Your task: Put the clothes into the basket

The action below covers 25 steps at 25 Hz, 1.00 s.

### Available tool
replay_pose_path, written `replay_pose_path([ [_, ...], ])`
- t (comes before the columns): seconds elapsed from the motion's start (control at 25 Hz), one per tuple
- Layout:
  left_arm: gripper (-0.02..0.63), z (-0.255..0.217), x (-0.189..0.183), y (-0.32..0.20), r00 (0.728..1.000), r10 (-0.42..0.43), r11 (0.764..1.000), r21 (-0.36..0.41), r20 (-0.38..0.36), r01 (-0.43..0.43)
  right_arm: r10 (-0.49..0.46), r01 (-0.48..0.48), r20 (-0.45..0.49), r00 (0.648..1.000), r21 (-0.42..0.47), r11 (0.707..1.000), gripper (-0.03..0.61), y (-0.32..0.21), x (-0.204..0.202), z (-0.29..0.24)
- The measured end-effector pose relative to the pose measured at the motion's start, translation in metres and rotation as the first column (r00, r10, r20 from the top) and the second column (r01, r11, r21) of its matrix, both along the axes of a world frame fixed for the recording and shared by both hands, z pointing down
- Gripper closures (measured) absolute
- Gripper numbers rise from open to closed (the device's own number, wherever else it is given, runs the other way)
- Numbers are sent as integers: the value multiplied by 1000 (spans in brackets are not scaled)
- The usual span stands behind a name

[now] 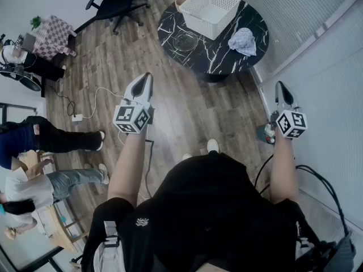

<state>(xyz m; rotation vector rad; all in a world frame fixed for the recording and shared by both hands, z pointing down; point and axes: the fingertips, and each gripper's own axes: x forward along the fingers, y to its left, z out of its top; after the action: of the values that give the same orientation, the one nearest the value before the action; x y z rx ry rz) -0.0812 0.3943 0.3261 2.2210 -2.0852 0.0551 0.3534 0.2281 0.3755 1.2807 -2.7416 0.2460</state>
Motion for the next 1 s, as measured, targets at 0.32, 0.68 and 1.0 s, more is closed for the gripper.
replay_pose_path([
  [0.32, 609, 13, 20, -23, 1000, 9, 1000, -21, -15, -9, -6, 6, 3, 1000, 9, 1000, 578, -27, 10, 8],
  [0.68, 609, 14, 30, -49, 998, -52, 998, -19, 30, 52, -24, 22, -47, 999, -28, 999, 577, -45, 20, 27],
  [1.0, 609, 38, 20, -104, 998, -53, 998, -35, -19, 53, -16, 10, -66, 998, -86, 996, 577, -90, 9, 52],
])
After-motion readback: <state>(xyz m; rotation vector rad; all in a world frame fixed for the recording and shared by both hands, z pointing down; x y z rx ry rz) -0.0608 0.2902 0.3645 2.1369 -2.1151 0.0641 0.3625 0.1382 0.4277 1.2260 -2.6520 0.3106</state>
